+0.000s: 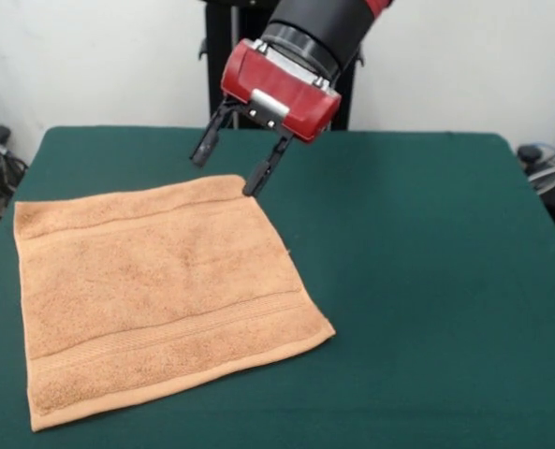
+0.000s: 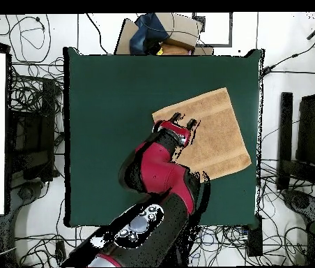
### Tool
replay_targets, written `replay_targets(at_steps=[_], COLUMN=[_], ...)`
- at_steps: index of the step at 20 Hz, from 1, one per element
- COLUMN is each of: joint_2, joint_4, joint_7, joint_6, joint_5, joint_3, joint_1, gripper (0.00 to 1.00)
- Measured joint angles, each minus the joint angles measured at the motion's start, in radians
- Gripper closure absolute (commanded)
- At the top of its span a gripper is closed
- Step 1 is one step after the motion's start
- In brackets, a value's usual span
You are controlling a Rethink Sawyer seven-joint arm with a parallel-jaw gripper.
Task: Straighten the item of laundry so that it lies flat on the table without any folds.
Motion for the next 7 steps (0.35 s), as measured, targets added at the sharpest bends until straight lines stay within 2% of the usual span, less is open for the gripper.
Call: replay_targets(at_steps=[7], joint_2=[-0.022], joint_4=[0.005], joint_7=[0.000], joint_6=[0.000], joint_5=[-0.050], joint_3=[0.025], joint_1=[-0.015], gripper=[0.00])
